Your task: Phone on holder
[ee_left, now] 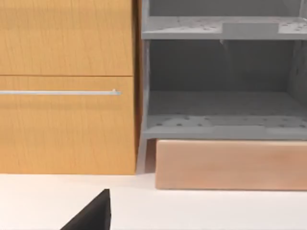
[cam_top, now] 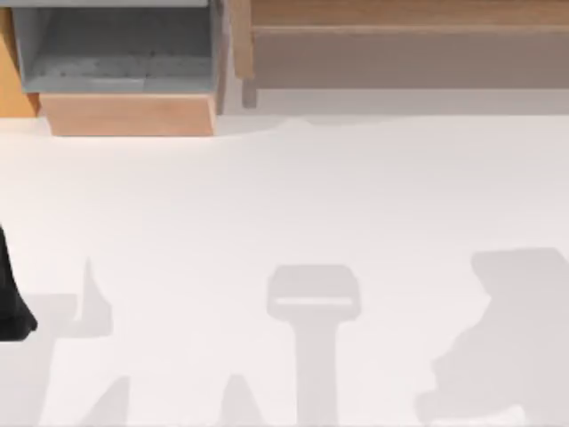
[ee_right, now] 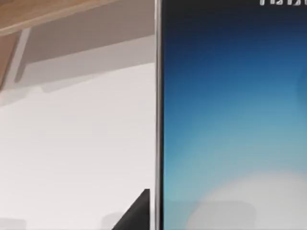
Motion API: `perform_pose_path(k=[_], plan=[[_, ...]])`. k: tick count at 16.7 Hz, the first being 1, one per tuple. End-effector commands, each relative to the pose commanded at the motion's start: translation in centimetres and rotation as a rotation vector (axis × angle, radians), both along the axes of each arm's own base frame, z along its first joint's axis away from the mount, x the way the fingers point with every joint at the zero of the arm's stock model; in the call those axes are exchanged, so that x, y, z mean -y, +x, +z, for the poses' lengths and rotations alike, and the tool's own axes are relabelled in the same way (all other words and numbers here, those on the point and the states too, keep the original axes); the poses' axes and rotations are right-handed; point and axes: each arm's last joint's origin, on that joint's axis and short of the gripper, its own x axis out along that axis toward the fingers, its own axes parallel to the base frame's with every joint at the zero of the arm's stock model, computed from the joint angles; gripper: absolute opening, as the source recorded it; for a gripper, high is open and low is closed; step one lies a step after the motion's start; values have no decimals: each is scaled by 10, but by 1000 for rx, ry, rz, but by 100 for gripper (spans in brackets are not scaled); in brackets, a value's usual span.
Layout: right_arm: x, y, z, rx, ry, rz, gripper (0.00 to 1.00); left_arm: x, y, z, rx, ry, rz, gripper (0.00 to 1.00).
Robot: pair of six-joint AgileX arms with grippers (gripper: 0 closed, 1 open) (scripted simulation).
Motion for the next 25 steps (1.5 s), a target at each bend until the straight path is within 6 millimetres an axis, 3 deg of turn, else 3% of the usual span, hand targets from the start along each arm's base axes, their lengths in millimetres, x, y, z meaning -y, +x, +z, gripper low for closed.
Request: perform_pose_path(k=[6,11,25], plan=[[37,-65,-44,199,-301,68,0,0,0,0,0,0,0,100],[52,-105,-76,310,-415,35,0,0,0,0,0,0,0,100],[54,-110,-81,295,-484,14,0,0,0,0,0,0,0,100]])
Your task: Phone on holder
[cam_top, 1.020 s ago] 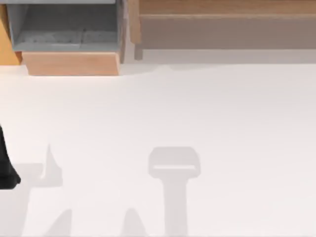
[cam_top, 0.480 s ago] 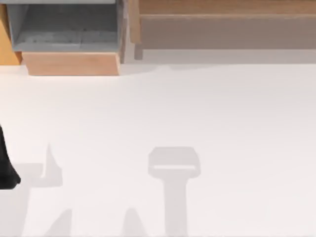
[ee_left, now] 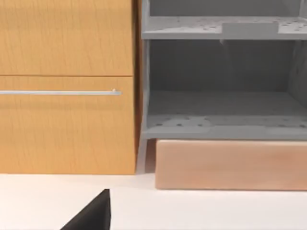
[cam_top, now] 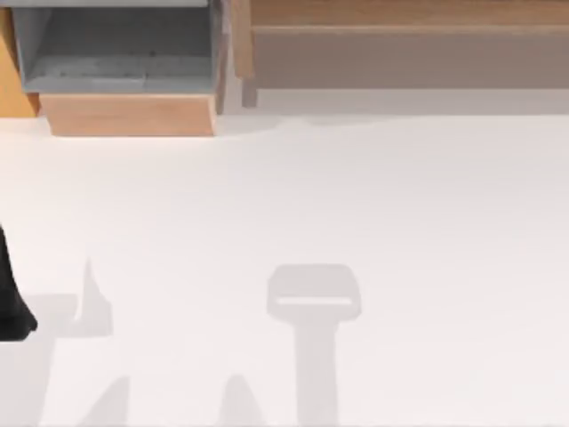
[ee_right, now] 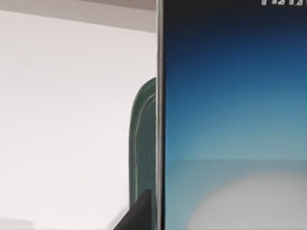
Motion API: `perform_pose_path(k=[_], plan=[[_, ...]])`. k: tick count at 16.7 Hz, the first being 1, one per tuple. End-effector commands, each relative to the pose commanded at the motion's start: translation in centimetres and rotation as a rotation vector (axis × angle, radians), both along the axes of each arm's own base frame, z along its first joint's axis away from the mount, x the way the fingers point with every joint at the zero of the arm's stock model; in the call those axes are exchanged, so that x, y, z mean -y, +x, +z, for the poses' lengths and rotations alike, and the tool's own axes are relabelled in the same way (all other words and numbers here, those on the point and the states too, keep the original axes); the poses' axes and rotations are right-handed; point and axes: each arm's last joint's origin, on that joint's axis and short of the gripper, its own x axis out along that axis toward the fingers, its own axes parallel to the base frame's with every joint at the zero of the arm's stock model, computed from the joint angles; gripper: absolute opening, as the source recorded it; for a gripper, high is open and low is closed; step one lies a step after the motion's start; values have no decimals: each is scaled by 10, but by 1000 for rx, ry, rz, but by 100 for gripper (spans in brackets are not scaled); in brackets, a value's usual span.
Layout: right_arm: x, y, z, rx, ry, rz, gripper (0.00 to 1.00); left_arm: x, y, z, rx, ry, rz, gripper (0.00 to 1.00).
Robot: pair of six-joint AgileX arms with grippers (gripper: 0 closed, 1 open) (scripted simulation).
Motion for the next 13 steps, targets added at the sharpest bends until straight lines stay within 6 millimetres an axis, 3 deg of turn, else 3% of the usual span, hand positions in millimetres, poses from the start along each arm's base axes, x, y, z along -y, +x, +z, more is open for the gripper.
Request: perform_pose_path(k=[6,13], plan=[[-6,20,0,5,-43,7,0,0,0,0,0,0,0,100],[-10,44,-19,28,46,30,0,0,0,0,0,0,0,100]])
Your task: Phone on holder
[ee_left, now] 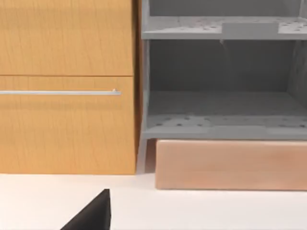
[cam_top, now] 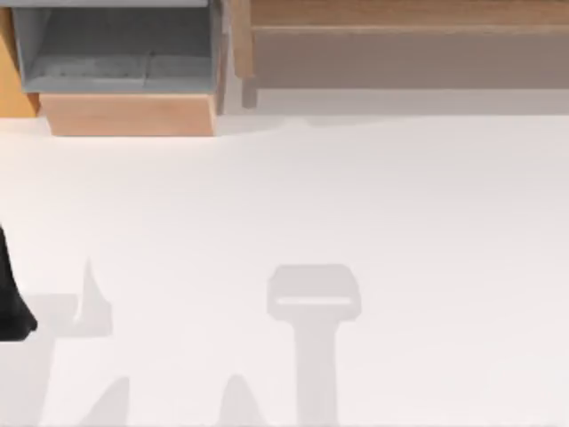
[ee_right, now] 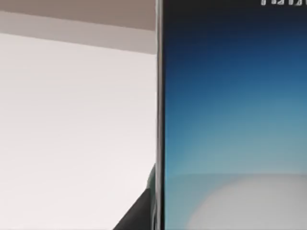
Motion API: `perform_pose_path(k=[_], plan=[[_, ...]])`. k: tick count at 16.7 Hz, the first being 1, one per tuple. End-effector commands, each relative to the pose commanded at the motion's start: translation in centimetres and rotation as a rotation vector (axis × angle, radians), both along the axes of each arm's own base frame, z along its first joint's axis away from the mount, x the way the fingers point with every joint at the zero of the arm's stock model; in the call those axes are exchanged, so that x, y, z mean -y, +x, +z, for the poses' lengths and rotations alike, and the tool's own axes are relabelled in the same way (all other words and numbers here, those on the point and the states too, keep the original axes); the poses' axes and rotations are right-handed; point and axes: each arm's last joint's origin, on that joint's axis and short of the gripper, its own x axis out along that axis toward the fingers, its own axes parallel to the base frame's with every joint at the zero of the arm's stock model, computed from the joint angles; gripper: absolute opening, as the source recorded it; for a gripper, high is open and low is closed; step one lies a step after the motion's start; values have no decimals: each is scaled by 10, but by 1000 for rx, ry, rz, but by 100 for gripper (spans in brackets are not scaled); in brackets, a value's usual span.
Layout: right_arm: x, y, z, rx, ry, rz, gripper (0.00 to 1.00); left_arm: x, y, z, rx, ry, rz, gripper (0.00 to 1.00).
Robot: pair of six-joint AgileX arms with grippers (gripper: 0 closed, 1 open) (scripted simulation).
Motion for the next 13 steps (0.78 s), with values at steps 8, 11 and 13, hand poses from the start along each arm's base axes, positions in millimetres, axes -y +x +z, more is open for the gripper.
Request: perform_pose_path(k=[8,11,13], plan=[[0,0,0,0,1,0,30,0,0,0,0,0,0,100],[0,0,0,0,1,0,53,0,0,0,0,0,0,100],[0,0,0,0,1,0,68,0,0,0,0,0,0,100]])
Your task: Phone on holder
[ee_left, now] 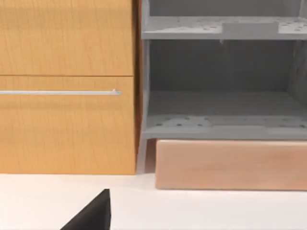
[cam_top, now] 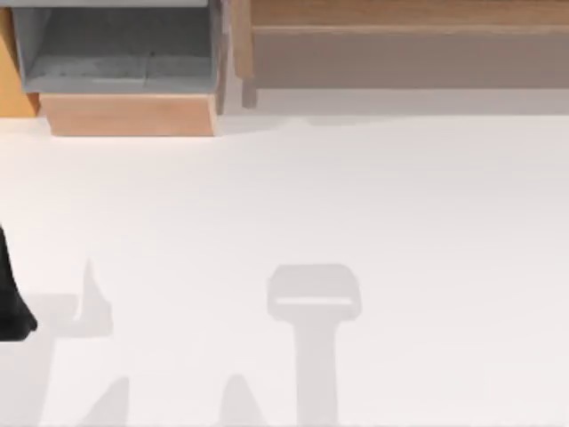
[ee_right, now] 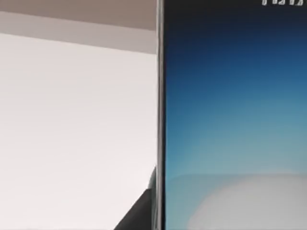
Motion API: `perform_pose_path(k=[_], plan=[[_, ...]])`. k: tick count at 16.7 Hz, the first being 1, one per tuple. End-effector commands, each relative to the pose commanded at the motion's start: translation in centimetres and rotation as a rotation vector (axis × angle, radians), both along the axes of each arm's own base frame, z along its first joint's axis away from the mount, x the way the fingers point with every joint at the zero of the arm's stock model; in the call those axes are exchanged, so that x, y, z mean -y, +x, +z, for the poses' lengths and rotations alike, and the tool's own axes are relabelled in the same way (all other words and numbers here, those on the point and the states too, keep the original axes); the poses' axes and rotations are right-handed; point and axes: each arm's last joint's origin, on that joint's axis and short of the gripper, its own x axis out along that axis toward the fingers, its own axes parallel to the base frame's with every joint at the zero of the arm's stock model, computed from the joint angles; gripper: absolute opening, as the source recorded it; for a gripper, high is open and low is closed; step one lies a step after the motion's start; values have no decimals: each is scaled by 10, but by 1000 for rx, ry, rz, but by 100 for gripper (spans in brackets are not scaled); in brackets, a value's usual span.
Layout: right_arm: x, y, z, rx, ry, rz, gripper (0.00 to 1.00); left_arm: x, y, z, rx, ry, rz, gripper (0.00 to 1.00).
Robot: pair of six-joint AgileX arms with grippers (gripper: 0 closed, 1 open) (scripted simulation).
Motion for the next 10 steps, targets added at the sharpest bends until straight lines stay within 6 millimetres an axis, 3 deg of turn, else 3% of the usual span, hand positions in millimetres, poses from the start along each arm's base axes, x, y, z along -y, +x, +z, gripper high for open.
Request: perform_pose_path(k=[4,10], plan=[[0,0,0,0,0,0,98,0,0,0,0,0,0,100],[0,0,0,0,0,0,100,0,0,0,0,0,0,100]])
